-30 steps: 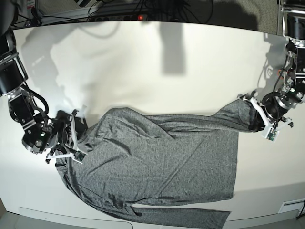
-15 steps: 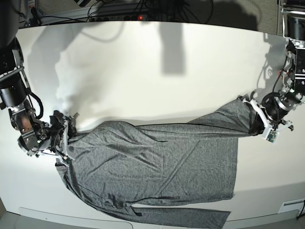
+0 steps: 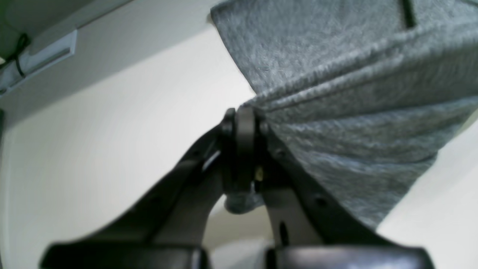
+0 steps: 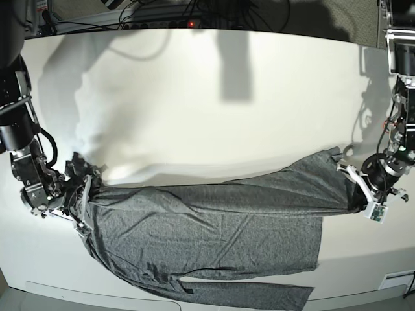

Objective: Fold the T-shirt properly
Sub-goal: 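Lower the held fabric with both grippers onto the table, then regrasp the shirt edge with the left gripper and lift it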

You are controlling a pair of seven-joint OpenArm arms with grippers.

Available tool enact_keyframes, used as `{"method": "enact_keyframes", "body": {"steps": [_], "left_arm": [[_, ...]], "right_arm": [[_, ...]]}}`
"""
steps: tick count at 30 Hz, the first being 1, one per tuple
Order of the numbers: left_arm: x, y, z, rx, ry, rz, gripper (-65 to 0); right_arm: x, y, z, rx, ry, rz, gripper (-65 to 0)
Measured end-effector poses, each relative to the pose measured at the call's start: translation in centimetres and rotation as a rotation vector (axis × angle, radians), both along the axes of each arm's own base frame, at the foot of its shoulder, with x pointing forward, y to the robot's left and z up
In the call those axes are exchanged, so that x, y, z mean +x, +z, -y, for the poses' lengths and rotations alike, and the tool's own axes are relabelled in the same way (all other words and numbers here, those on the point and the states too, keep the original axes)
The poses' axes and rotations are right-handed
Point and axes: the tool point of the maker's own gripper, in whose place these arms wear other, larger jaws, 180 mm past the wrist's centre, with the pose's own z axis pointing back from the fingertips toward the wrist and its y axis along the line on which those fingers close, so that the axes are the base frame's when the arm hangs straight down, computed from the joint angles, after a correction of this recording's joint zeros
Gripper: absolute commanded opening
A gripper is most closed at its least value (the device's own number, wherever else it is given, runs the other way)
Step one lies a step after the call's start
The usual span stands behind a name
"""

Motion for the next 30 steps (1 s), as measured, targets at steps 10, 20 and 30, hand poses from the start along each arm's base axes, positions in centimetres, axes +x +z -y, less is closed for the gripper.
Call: {"method": "enact_keyframes", "body": {"steps": [10, 20, 30], "left_arm": [[-1.0, -2.7, -0.9, -0.009, 0.028, -0.065, -65.0], [-1.0, -2.7, -1.2, 0.002, 0.037, -0.068, -45.6], [-2.1, -4.1, -1.5, -0.069, 0.087, -0.184, -41.0]], "right_arm": [[0.1, -0.2, -0.1, 0.026, -0.003, -0.03, -65.0], [0.9, 0.7, 0.9, -0.015, -0.007, 0.013, -57.8], [2.9, 4.7, 1.2, 0.121, -0.096, 0.047, -40.8]]}}
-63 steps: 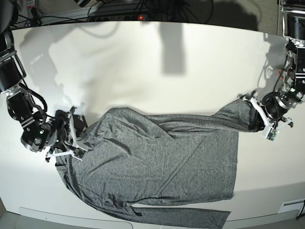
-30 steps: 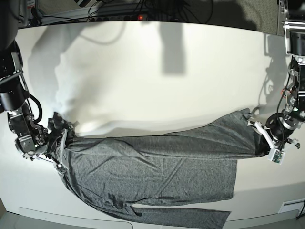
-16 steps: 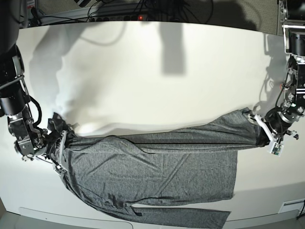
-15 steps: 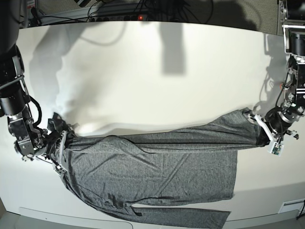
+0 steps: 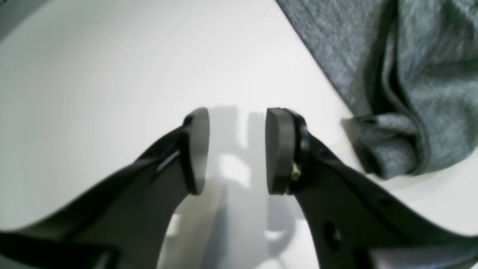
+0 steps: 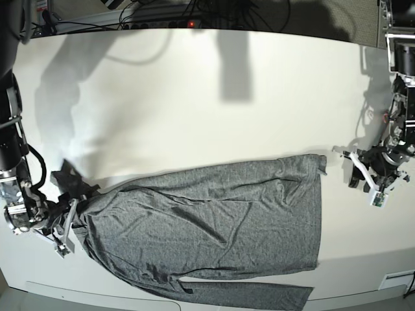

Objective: Fold the T-shirt properly
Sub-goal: 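Regrasp the shirt edge with the left gripper and lift it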

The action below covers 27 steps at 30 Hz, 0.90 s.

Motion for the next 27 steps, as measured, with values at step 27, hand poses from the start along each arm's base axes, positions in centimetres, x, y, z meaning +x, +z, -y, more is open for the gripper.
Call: {"method": "enact_keyframes", "body": {"steps": [27], "left_arm": [[0.3, -4.9, 7.6, -0.344, 0.19, 0.036, -65.0]], "right_arm": [[-0.2, -4.4, -3.0, 0.121, -0.041, 0.02, -65.0]]}}
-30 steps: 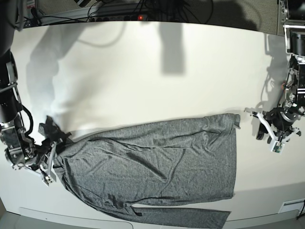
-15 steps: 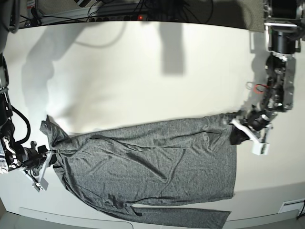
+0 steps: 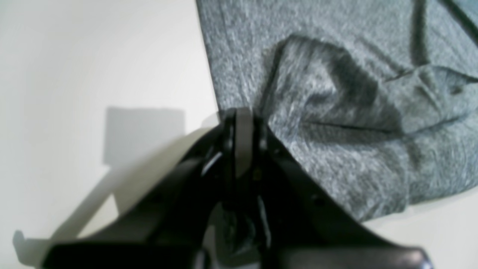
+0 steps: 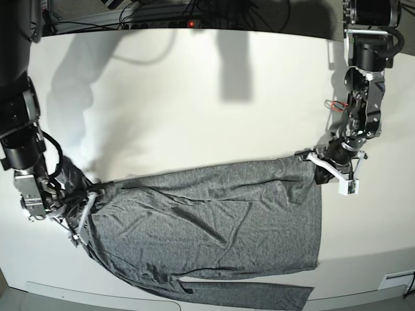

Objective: Fold the T-shirt properly
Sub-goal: 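Regrasp the shirt edge with the left gripper and lift it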

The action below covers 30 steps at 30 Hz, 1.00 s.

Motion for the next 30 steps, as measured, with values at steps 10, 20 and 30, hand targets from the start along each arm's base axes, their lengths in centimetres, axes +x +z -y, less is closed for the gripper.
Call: {"method": "enact_keyframes", "body": {"steps": [10, 20, 30], "left_arm": [[-2.0, -1.6, -1.3, -0.008, 0.013, -0.023, -65.0], [-4.5, -1.9, -5.8, -0.001, 0.036, -0.037, -65.0], [-4.1, 3.2, -0.3, -0.114, -0.137, -0.02, -65.0]], "right_arm": [[-3.7, -3.0, -0.5, 0.034, 0.052, -0.131, -65.0], [-6.2, -4.2, 0.5, 0.153, -0.017, -0.094, -65.0], [-7.1, -4.2, 0.3, 0.133, 0.028, -0.111, -65.0]]}}
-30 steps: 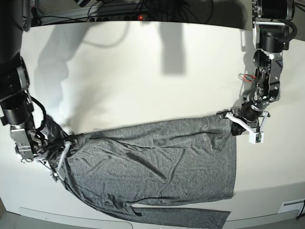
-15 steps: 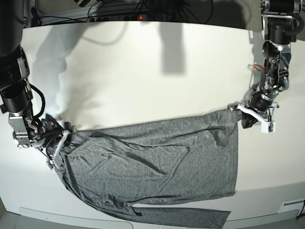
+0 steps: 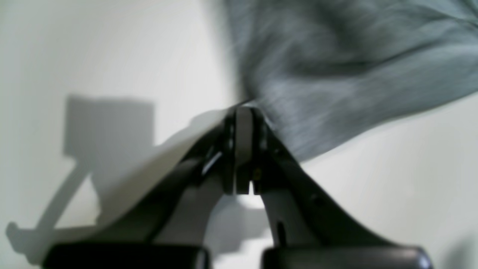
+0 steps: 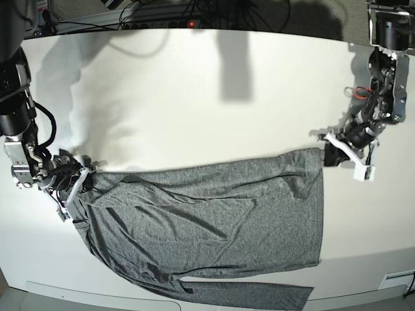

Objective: Fold the T-shirt properly
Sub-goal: 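Regrasp the shirt edge with the left gripper and lift it, then pull the shirt edge with both grippers toward the robot to flatten it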

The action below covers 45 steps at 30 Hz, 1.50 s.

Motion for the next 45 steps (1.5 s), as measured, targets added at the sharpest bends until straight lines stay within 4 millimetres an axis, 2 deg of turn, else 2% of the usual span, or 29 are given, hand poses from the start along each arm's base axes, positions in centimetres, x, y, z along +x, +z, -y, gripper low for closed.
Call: {"method": "enact_keyframes", "body": {"steps": [2, 4, 11, 16, 19, 24, 29, 38, 41, 45], "left_arm": [[0.9, 2.0, 1.2, -0.002, -0.019, 0.055, -65.0], [2.0, 2.2, 1.8, 0.006, 0.051, 0.081, -65.0], [1.3, -0.2, 5.2, 0.037, 0.064, 0.038, -65.0], [-0.1, -3.4, 6.2, 0.014, 0.085, -0.026, -65.0], [-0.4, -3.9, 4.6, 0.032, 0.159, -0.009, -65.0], [-2.5, -4.4, 0.9, 0.088, 0.195, 0.026, -65.0], [-3.5, -4.7, -0.2, 0.105, 0.196, 0.022, -65.0], [-6.2, -5.5, -0.9, 0.103, 0.198, 0.018, -65.0], [-7.7, -5.6, -1.3, 0.112, 0.209, 0.018, -65.0], [-10.8, -5.6, -2.5, 0.147, 0.228, -0.013, -65.0]], "right_arm": [[0.0, 0.0, 0.0, 0.0, 0.0, -0.002, -65.0], [0.0, 0.0, 0.0, 0.0, 0.0, -0.001, -65.0], [0.0, 0.0, 0.0, 0.0, 0.0, -0.001, -65.0], [-0.1, -0.1, 0.0, -0.003, 0.001, -0.008, -65.0], [-0.2, 0.0, 0.1, -0.005, 0.004, -0.007, -65.0], [-0.7, 0.0, 0.4, -0.013, 0.019, -0.005, -65.0], [-2.2, 0.0, 0.4, -0.021, 0.065, -0.009, -65.0], [-8.0, -0.5, 0.0, 0.04, 0.097, -0.043, -65.0], [-10.0, -0.3, 0.1, 0.054, 0.081, -0.05, -65.0], [-13.0, 0.0, 0.3, 0.079, 0.054, -0.044, -65.0]]}}
